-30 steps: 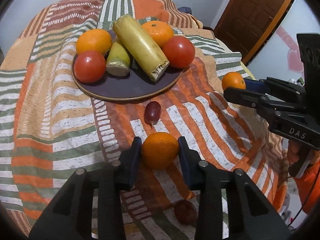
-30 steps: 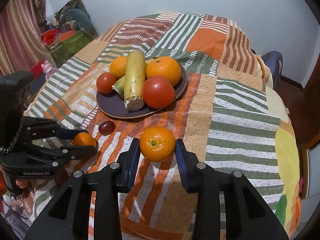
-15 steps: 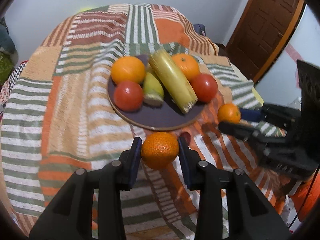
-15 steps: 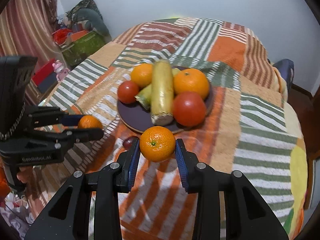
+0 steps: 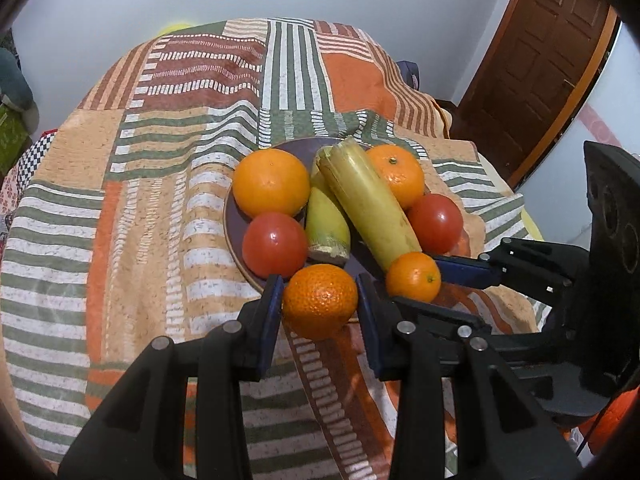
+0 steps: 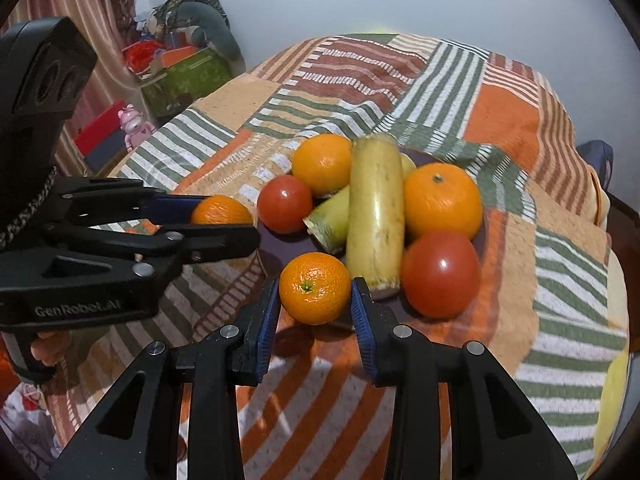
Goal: Organize fruits
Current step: 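Carry both mandarins onto the plate beside the tomatoes and open both tools, then grasp a dark red grape with the right tool while the left tool grasps another grape, then lower both grapes onto the plate among the fruit and open both tools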
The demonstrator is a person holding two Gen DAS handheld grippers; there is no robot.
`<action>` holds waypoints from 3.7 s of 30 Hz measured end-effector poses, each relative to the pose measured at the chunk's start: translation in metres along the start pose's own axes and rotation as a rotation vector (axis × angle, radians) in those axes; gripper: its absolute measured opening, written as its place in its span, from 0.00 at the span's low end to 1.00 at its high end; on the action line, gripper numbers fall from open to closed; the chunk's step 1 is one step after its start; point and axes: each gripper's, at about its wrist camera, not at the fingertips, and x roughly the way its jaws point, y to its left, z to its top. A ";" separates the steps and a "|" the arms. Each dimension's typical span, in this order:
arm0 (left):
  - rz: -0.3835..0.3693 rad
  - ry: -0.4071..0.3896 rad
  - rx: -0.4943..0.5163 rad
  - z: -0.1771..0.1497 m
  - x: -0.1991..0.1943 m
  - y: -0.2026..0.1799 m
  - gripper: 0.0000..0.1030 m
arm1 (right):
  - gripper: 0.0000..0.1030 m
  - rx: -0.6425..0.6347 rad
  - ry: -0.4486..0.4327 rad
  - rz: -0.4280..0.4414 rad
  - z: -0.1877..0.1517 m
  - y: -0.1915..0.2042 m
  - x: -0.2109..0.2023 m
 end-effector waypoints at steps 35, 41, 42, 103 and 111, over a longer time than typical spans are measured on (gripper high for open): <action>0.042 -0.002 -0.011 -0.015 -0.020 0.015 0.45 | 0.47 -0.041 0.063 -0.003 -0.019 0.009 -0.003; 0.060 0.000 -0.026 -0.029 -0.026 0.021 0.51 | 0.47 -0.034 0.097 -0.022 -0.033 0.007 0.001; 0.060 0.006 -0.030 -0.031 -0.026 0.022 0.51 | 0.47 -0.026 0.102 -0.019 -0.034 0.007 0.002; 0.002 0.035 0.062 -0.076 -0.063 -0.053 0.18 | 0.24 0.069 -0.082 -0.078 -0.054 -0.002 -0.099; 0.023 -0.040 0.054 -0.034 -0.065 -0.040 0.18 | 0.24 0.044 -0.120 -0.082 -0.022 -0.009 -0.089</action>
